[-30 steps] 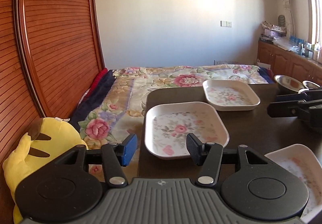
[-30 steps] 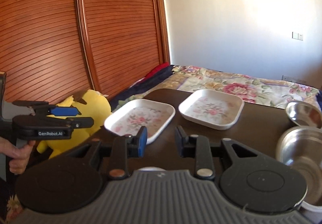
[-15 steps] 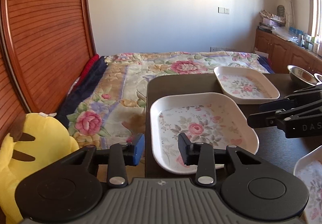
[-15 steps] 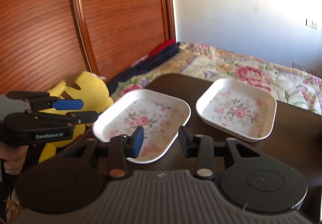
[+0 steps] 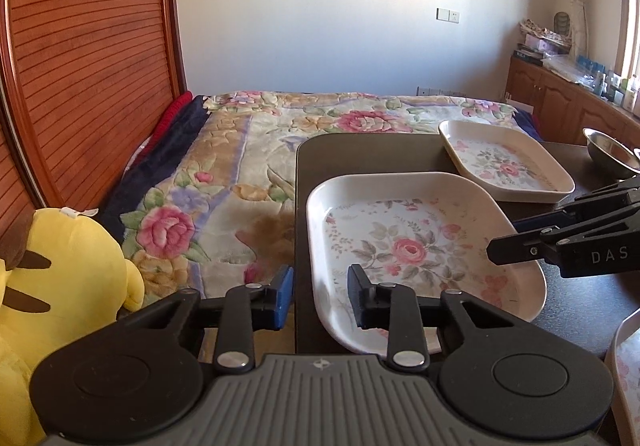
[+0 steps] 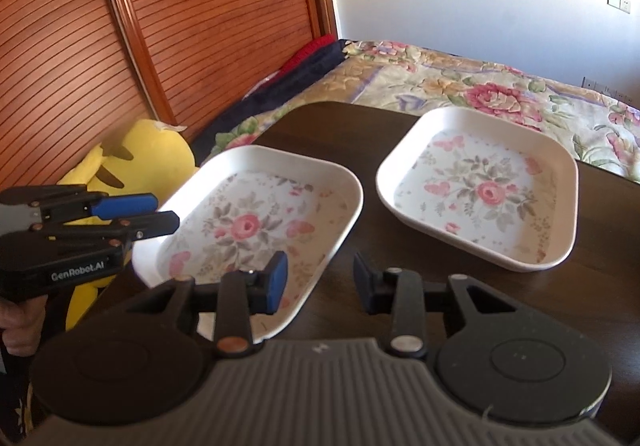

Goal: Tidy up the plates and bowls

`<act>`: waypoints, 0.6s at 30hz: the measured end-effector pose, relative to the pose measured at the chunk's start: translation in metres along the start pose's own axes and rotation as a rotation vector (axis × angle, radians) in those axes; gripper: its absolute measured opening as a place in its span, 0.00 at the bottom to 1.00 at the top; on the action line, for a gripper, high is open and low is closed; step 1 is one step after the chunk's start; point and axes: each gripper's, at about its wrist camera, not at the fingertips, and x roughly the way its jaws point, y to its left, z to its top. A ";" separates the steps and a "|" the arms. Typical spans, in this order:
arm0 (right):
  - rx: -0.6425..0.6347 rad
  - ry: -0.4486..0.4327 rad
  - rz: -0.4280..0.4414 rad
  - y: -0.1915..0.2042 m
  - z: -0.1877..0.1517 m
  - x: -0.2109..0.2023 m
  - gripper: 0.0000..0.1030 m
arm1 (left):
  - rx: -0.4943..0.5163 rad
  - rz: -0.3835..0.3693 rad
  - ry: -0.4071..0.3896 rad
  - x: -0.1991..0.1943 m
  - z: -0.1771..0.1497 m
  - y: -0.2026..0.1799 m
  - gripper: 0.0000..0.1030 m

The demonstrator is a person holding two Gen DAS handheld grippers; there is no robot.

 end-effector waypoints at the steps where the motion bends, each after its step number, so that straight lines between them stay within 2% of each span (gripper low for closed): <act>1: -0.001 0.004 0.000 0.000 0.000 0.001 0.36 | -0.001 -0.002 0.002 0.001 0.000 0.000 0.28; 6: 0.002 0.018 0.002 -0.001 -0.002 0.006 0.22 | -0.002 -0.011 0.003 0.004 -0.002 0.000 0.19; 18: 0.000 0.019 -0.014 0.001 0.000 0.008 0.15 | -0.001 -0.010 0.005 0.003 -0.003 -0.004 0.17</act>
